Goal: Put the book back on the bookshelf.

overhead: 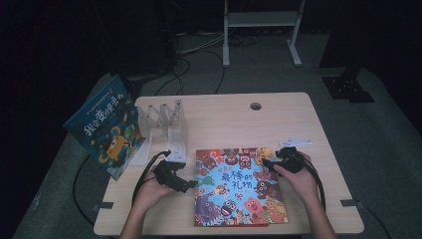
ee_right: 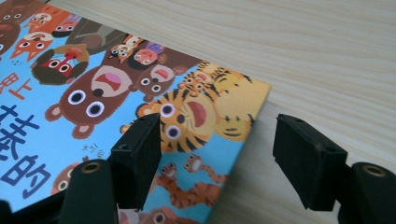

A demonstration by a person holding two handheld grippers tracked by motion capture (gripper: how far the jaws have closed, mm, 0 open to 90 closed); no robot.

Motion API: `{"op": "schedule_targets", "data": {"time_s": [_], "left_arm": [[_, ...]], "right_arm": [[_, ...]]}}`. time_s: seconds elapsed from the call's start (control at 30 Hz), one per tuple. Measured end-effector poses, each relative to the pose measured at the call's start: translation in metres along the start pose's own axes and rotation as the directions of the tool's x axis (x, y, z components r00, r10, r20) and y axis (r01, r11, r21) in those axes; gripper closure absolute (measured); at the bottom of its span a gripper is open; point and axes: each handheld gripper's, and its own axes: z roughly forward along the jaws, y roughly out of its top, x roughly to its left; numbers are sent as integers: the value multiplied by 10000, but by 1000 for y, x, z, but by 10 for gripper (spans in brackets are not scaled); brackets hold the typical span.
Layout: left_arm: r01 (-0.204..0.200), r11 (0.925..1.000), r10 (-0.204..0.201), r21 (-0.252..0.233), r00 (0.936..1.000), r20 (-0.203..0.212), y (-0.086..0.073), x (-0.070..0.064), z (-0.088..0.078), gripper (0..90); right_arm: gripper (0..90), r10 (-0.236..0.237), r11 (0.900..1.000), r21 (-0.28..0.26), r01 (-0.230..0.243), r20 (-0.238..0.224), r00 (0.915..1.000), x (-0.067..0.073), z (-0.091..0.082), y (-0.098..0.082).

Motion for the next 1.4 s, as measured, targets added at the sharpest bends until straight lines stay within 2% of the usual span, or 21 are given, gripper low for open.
{"op": "schedule_targets", "data": {"time_s": [0.13,0.27,0.4,0.5,0.7,0.97,1.17,1.23,1.33,1.37,1.4], "left_arm": [[41,10000,-41,-52,10000,-88,0,1,-2,138],[96,9999,-98,-87,9998,-188,0,3,-5,137],[96,9998,-100,-148,9997,-230,2,3,-6,137],[78,9998,-82,-169,9996,-273,2,4,-8,133],[114,9997,-122,-223,9994,-328,3,5,-5,125],[177,9998,-180,-109,9994,-290,5,6,1,122],[252,9996,-253,124,9997,61,5,4,11,122],[213,9992,-222,324,9994,272,6,1,18,120],[415,9990,-425,140,9962,763,5,-2,23,120],[389,9992,-398,124,9957,842,5,-2,24,120],[544,9985,-548,77,9942,920,5,-3,25,120]], "right_arm": [[309,77,10000,65,-75,-309,9995,3,6,2],[290,72,9997,255,-66,-233,9997,6,9,7],[293,129,9998,143,-121,-534,9985,5,16,10],[290,6,9998,209,10,-784,9969,7,24,17],[288,-575,9972,424,620,-1008,9932,18,39,34],[289,-1263,9888,612,1359,-1401,9820,42,61,55],[288,-1571,9829,663,1719,-1862,9699,57,76,67],[289,-1826,9788,566,1969,-1950,9637,63,78,69],[305,-1924,9772,535,2053,-1852,9637,63,77,69],[317,-2075,9741,522,2198,-1777,9620,63,74,68],[316,-2093,9737,531,2217,-1781,9615,62,71,67]]}}
